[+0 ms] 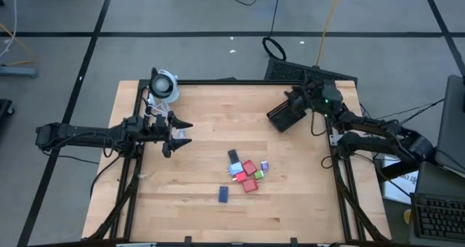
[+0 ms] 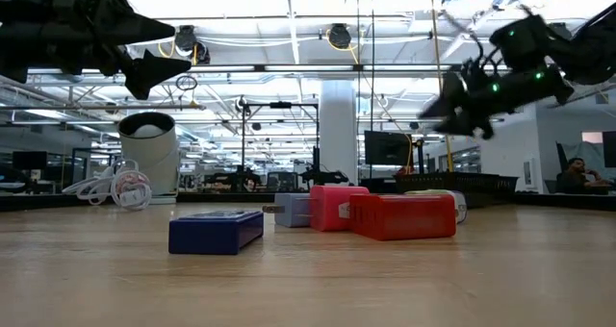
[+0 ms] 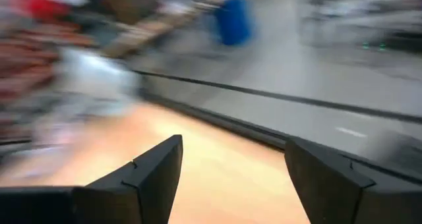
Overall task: Pick & Place Office items
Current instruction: Put the small blue charger adapter into the bottom black bin, then put the violet digital timer into the top black bin
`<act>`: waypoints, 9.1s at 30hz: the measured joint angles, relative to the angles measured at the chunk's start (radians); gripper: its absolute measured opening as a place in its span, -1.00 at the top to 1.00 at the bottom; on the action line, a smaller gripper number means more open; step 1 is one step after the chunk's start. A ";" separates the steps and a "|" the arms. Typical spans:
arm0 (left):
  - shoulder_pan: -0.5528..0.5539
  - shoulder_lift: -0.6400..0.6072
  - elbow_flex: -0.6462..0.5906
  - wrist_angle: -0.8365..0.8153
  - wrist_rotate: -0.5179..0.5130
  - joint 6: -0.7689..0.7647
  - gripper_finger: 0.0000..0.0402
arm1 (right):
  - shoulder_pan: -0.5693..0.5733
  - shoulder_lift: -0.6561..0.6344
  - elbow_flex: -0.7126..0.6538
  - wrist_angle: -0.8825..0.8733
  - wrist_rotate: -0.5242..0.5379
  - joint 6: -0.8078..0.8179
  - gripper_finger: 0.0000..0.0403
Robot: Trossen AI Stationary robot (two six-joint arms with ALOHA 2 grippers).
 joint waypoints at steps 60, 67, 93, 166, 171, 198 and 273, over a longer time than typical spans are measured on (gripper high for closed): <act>-0.378 -0.149 0.211 -0.671 -0.427 -0.121 -0.61 | 1.093 0.560 0.086 -0.021 0.323 -0.281 -0.30; -0.454 -0.249 0.153 -0.651 -0.501 -0.003 -0.61 | 1.093 0.560 0.086 -0.029 0.323 -0.284 -0.30; -0.475 -0.415 -0.065 -0.504 -0.583 0.060 -0.61 | 1.092 0.559 0.086 -0.055 0.325 -0.091 -0.30; -0.474 -0.414 -0.065 -0.503 -0.581 0.056 -0.61 | 1.157 0.683 0.268 -0.144 0.629 0.008 0.06; -0.474 -0.414 -0.065 -0.503 -0.581 0.056 -0.61 | 1.151 0.682 0.268 -0.139 0.589 0.007 0.23; -0.474 -0.414 -0.065 -0.502 -0.581 0.056 -0.61 | 0.861 -0.038 0.266 -0.672 0.797 -0.015 0.23; -0.474 -0.414 -0.065 -0.502 -0.581 0.056 -0.61 | 0.562 0.083 0.196 -0.230 -0.208 -0.052 0.03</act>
